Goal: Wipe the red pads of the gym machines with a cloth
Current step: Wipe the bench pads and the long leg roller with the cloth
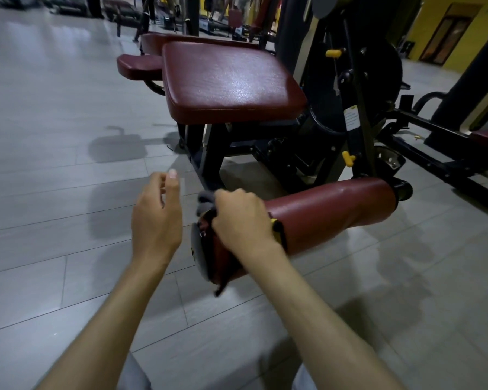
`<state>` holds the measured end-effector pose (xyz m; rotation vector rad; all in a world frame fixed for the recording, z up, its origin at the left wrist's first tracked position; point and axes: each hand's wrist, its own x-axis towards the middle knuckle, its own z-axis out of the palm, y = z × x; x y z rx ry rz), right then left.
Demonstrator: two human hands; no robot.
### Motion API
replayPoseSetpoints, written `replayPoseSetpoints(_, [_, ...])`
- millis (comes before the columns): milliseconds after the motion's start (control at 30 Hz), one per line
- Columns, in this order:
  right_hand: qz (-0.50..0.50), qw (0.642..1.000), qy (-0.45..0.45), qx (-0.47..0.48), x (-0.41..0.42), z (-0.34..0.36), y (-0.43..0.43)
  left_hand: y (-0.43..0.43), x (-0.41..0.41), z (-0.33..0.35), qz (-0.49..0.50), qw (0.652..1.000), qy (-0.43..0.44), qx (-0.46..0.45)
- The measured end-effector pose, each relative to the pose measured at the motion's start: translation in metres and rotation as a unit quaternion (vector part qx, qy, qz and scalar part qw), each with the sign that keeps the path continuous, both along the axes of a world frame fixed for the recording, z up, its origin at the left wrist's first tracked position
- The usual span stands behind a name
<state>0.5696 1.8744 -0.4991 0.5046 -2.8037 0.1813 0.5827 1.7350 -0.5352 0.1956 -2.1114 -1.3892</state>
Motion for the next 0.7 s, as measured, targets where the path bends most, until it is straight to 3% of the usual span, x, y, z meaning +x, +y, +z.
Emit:
replayPoseSetpoints(67, [0.062, 0.998, 0.011, -0.005, 0.011, -0.001, -0.014, -0.001, 0.0, 0.002, 0.005, 1.0, 0.007, 0.003])
replayPoseSetpoints(167, [0.079, 0.997, 0.011, -0.007, -0.002, -0.001, 0.003, 0.012, -0.004, 0.003, -0.002, 1.0, 0.006, -0.01])
replayPoseSetpoints(267, [0.037, 0.999, 0.004, 0.017, -0.031, -0.001, 0.048, 0.04, -0.012, 0.002, -0.029, 0.997, -0.03, -0.061])
replayPoseSetpoints(433, [-0.056, 0.998, 0.003, 0.002, -0.076, 0.003, 0.142, 0.067, -0.022, -0.009, -0.055, 0.967, -0.104, -0.224])
replayPoseSetpoints(700, [-0.135, 0.99, 0.03, 0.003, -0.142, -0.001, 0.25, 0.064, -0.028, -0.017, -0.026, 0.963, -0.143, -0.228])
